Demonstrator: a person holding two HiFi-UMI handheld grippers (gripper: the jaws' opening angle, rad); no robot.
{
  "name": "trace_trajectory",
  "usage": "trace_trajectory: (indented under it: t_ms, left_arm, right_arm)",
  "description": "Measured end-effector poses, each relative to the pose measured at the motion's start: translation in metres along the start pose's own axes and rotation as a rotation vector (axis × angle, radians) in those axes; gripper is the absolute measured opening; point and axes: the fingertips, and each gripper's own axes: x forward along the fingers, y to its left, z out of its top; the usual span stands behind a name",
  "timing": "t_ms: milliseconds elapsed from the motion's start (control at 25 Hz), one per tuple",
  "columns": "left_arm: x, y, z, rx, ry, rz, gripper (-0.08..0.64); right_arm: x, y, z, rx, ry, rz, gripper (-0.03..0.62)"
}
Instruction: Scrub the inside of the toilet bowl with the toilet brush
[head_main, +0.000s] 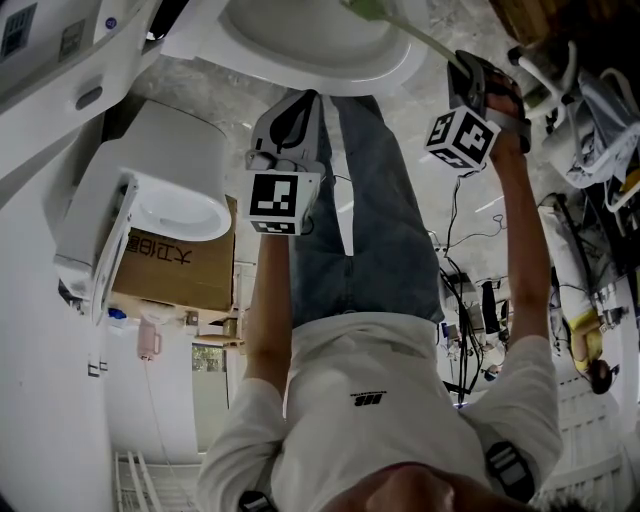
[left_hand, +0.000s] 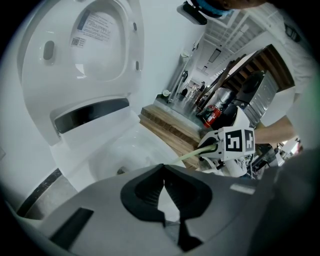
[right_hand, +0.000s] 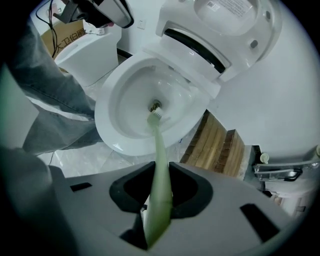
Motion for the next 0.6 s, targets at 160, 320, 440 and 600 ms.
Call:
trace_trajectory:
  t_ms: [160, 320, 440, 600]
  left_arm:
    - [-0.002, 0.0, -0.002, 0.0, -0.002, 0.0, 0.011]
    - [-0.005, 0.0, -0.005, 0.001, -0.002, -0.002, 0.011]
    - [-0.008, 0.0, -0.007, 0.004, -0.002, -0.005, 0.011]
    - [-0.011, 0.0, -0.009, 0.006, -0.003, -0.008, 0.011]
  right_arm:
    - [-0.006, 0.01, -0.003, 0.007, 0.011, 0.026, 0.077]
    - [-0.011, 0.023, -0.006, -0.006, 0.021, 0.052, 0.077]
    - [-0.015, 0.031, -0.006, -0.033, 0.025, 0.072, 0.077]
    - [-0.021, 0.038, -0.004, -0.067, 0.028, 0.1, 0.077]
